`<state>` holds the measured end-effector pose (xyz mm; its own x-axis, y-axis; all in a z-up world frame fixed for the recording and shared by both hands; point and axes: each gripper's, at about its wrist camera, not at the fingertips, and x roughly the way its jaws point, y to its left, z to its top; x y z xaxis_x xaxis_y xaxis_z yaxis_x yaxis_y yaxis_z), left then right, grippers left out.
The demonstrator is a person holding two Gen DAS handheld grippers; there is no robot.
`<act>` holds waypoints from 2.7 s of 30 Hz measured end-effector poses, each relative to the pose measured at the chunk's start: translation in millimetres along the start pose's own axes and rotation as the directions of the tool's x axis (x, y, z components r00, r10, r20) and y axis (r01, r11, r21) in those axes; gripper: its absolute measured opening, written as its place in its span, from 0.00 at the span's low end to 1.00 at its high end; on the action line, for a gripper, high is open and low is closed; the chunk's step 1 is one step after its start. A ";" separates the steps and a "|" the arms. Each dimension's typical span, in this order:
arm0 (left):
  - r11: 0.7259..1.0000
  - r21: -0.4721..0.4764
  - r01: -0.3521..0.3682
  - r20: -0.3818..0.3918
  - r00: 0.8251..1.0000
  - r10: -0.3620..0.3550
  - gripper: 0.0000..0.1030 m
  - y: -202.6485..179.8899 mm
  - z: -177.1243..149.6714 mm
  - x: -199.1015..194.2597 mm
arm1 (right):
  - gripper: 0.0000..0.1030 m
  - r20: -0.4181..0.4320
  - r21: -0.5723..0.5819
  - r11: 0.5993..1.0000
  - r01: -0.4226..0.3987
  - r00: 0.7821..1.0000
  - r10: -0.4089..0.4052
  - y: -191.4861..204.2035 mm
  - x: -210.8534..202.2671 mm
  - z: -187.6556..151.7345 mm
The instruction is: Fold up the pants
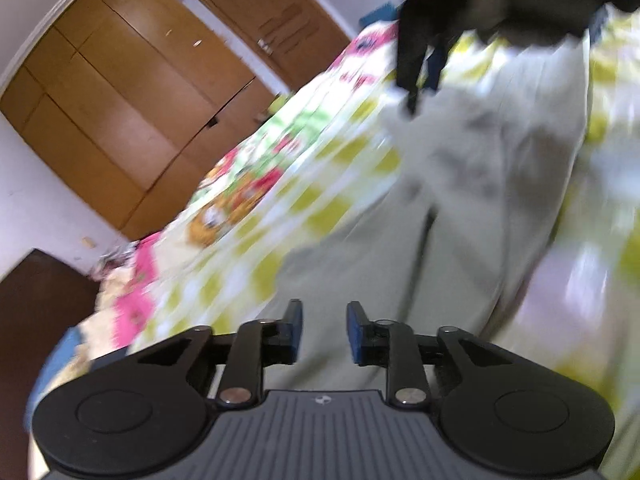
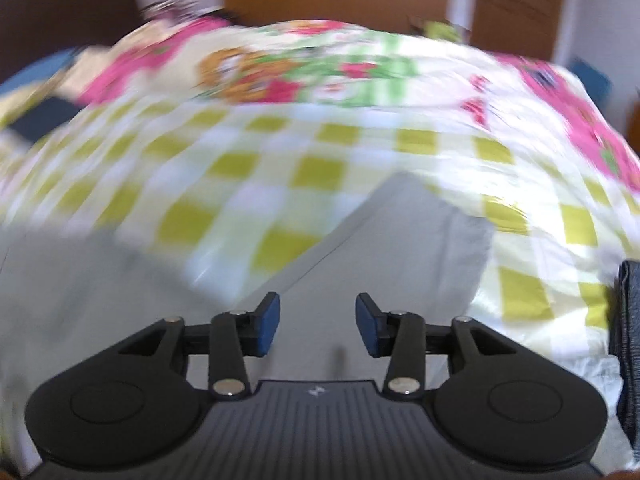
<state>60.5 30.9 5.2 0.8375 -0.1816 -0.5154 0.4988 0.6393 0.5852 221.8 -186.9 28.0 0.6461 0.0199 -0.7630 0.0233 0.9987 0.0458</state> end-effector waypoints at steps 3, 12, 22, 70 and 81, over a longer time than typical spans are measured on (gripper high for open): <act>0.995 -0.072 0.066 0.006 0.998 -0.065 0.42 -17.8 22.7 26.3 | 0.49 -0.030 0.144 0.989 0.032 0.999 -0.028 -25.0 39.6 27.6; 0.981 -0.114 0.155 -0.037 0.986 -0.160 0.42 -56.5 37.3 58.8 | 0.53 -0.146 0.327 0.938 0.115 0.987 -0.070 -34.6 117.1 55.0; 0.989 -0.102 0.112 -0.043 0.992 -0.117 0.35 -61.2 38.9 47.9 | 0.03 -0.089 0.344 0.938 0.044 0.996 -0.014 -54.1 81.5 51.6; 0.961 0.233 0.150 0.075 0.982 -0.172 0.34 -160.1 103.9 10.1 | 0.03 0.338 0.775 0.570 -0.273 0.941 -0.009 -268.2 -117.0 -186.0; 0.959 0.229 0.168 0.031 0.983 -0.180 0.34 -165.0 89.0 14.7 | 0.39 0.276 0.842 0.482 -0.240 0.961 -0.003 -273.6 -122.2 -225.3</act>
<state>10.3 -143.7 -43.3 0.7404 -0.3173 -0.5926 0.6705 0.4111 0.6177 -35.4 -452.0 -36.5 0.8314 0.0032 -0.5556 0.4986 0.4372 0.7485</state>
